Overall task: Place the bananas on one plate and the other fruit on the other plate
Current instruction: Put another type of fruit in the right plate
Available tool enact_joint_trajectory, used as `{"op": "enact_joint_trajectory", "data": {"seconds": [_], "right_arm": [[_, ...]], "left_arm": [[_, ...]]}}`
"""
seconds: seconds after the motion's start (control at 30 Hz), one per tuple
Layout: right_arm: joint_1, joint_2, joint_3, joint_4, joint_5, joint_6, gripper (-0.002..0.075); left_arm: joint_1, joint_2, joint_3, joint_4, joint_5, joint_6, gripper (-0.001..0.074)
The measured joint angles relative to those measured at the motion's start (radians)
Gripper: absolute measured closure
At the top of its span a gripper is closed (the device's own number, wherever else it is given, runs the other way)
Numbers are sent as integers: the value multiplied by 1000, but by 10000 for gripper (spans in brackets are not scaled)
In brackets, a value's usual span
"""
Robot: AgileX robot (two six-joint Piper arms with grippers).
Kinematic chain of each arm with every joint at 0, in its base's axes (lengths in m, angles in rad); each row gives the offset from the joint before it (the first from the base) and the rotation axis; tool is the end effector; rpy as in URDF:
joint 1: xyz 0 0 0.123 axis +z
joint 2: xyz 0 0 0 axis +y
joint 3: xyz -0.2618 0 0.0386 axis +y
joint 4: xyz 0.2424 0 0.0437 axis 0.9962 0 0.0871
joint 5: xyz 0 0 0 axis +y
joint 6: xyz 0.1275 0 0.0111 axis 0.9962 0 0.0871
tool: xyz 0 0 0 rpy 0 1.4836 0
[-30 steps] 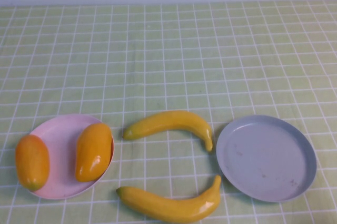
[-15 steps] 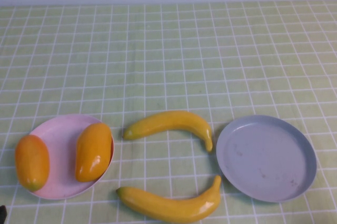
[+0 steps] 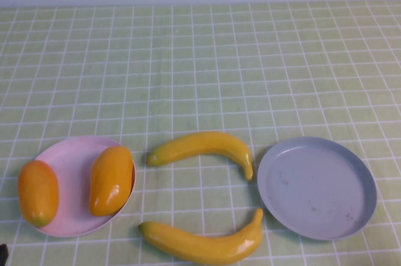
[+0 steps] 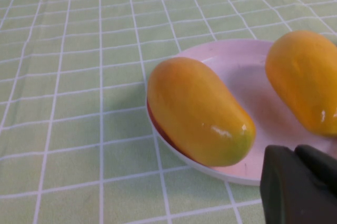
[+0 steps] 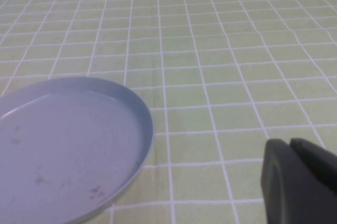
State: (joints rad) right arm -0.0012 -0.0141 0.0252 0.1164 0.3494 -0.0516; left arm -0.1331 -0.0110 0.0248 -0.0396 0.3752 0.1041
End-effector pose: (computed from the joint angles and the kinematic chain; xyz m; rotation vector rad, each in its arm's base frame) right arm 0.1038 0.0050 0.1646 0.0265 1.8422 0.0763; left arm 0.1018 -0.0155 0.1610 0.1972 1.8623 -0.0590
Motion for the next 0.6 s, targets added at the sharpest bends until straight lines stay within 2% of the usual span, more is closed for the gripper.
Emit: {"op": "enact_joint_trajectory", "data": {"seconds": [0.5, 0.6], "right_arm": [[0, 0, 0, 0, -3, 0, 743], [0, 0, 0, 25, -54, 2, 743]], "left_arm": [[0, 0, 0, 0, 0, 3, 735], [0, 0, 0, 0, 0, 2, 735]]}}
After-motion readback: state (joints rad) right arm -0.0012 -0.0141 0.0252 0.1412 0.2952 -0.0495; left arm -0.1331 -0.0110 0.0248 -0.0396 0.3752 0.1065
